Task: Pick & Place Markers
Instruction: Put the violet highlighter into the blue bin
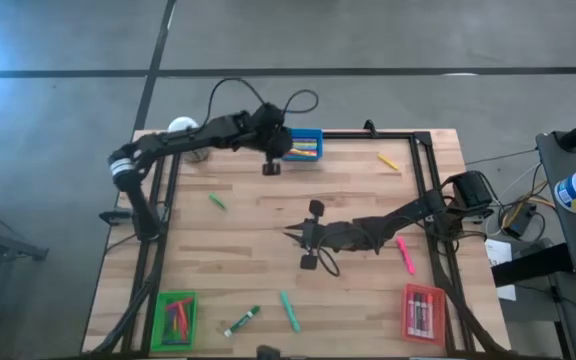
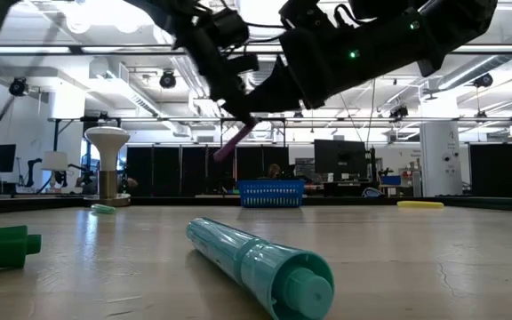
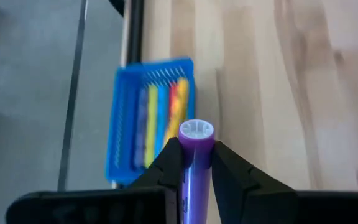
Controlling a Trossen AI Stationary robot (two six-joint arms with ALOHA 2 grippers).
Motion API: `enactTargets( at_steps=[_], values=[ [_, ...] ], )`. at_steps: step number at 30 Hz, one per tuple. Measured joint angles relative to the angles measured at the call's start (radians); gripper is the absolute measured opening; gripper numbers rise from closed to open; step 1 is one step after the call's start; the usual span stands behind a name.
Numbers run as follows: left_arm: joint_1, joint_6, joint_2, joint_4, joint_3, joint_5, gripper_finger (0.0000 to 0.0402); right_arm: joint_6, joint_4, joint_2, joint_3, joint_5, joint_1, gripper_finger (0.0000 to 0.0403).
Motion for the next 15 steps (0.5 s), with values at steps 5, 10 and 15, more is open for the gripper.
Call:
enactTargets(
  at_steps=[5,10,15],
  values=[
    [0.034,-0.011,0.120,0.007,0.128,0.081,0.0051,-0.003,-0.083,-0.006,0.000,0.000,0.027,0.0059],
    [0.059,-0.011,0.208,0.048,0.189,0.088,0.0051,0.069,-0.305,-0.068,0.000,0.001,0.081,0.0059],
    [0.076,-0.009,0.284,0.055,0.227,0.089,0.0051,0.237,-0.507,-0.134,-0.002,0.138,0.152,0.0059]
  ],
)
